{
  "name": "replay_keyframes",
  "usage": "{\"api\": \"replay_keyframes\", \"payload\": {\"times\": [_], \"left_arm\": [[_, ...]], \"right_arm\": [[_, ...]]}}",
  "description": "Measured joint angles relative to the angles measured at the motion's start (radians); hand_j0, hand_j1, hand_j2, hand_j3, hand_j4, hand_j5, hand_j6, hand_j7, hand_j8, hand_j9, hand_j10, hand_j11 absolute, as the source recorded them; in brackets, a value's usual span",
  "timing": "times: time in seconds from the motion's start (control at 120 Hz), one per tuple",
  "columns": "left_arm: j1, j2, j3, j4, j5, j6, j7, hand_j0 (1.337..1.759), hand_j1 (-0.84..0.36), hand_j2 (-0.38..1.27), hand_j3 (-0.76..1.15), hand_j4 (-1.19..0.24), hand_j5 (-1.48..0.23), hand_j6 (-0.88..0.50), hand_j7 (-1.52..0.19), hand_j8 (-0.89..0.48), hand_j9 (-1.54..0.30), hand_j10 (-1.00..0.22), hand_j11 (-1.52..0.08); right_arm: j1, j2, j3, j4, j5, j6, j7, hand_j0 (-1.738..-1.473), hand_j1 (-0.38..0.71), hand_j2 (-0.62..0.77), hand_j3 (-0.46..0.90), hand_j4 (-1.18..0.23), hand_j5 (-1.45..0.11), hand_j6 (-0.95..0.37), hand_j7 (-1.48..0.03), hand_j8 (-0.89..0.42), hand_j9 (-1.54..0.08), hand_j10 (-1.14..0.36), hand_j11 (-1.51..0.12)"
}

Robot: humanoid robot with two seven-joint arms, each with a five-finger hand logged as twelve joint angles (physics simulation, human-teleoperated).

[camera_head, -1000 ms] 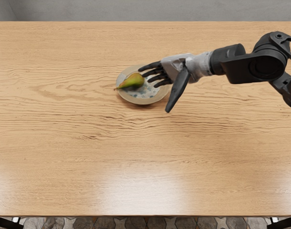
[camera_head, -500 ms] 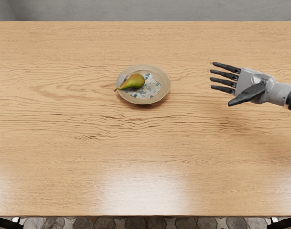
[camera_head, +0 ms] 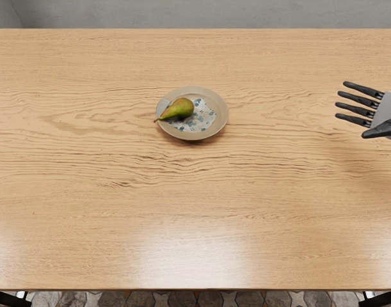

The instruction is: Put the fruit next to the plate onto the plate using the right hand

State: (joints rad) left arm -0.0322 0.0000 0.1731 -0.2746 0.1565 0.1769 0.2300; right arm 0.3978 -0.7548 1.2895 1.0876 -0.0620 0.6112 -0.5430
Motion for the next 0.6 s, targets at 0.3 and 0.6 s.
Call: {"api": "replay_keyframes", "payload": {"times": [0.3,0.6], "left_arm": [[0.0,0.0,0.0,0.0,0.0,0.0,0.0,1.658,0.32,0.0,0.0,-0.02,-0.03,-0.02,-0.03,-0.02,-0.03,-0.02,-0.03],[0.0,0.0,0.0,0.0,0.0,0.0,0.0,1.658,0.32,0.0,0.0,-0.02,-0.03,-0.02,-0.03,-0.02,-0.03,-0.02,-0.03]], "right_arm": [[-0.001,-0.004,0.001,0.0,0.006,0.0,0.0,-1.658,-0.35,0.0,0.0,0.0,0.0,0.0,0.0,0.0,0.0,0.0,0.0],[-0.001,-0.005,0.001,0.0,0.006,0.0,0.0,-1.658,-0.35,0.0,0.0,0.0,0.0,0.0,0.0,0.0,0.0,0.0,0.0]]}}
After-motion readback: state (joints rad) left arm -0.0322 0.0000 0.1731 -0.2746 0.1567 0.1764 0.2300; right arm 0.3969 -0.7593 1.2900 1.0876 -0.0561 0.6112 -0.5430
